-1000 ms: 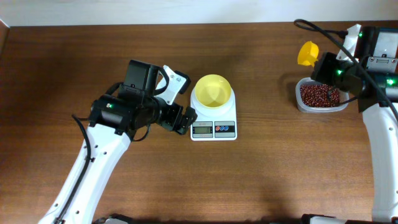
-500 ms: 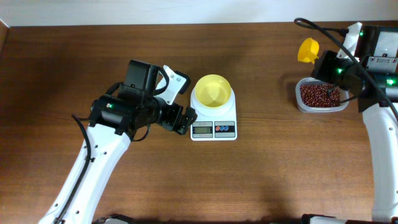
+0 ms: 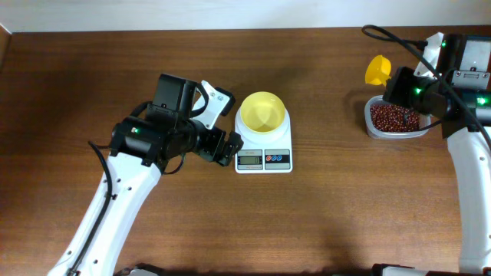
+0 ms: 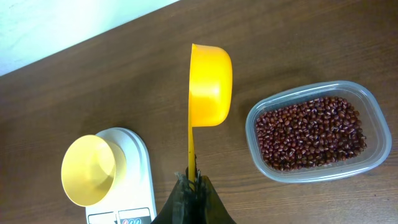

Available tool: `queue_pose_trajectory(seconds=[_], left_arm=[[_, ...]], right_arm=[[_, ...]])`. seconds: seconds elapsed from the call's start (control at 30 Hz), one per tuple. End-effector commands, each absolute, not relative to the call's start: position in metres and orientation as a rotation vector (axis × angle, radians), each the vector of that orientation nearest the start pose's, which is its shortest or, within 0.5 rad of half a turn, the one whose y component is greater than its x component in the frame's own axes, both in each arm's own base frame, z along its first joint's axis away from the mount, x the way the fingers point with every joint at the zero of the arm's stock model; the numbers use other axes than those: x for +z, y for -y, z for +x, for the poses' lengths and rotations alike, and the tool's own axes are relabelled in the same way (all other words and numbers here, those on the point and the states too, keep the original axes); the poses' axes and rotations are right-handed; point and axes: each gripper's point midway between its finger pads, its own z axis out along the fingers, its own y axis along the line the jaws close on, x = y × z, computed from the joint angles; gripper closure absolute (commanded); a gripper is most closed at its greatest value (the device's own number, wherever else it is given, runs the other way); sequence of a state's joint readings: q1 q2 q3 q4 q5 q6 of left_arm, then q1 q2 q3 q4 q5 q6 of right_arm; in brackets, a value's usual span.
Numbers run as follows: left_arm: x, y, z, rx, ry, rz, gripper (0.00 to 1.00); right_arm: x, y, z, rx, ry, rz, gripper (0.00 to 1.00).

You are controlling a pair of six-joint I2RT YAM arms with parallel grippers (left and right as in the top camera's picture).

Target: Scoop item into bowl and weigh 50g on scale

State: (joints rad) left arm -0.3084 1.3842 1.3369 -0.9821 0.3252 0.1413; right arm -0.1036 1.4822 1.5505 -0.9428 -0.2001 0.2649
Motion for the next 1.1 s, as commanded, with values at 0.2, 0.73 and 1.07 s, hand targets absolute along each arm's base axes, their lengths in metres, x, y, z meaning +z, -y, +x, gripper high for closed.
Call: queue_pose_trajectory(seconds=[0.2,0.73,1.07], left_arm=[[0.2123,0.157,0.3065,-0.488,-2.504,0.722,0.01],[0.2122,0.157,0.3065,-0.488,-2.504,0.722,0.01],[0.2123,0.157,0.3065,-0.488,-2.504,0.722,0.01]], right_arm=[[0.2745,0.0094,0.3935,0.301,-2.4,0.368,0.96],[0.2791,0.0178,0.4,0.247,-2.364,0.379,0.96],[0.2781,0.0176,0.399,0.247,-2.369,0.381,0.96]])
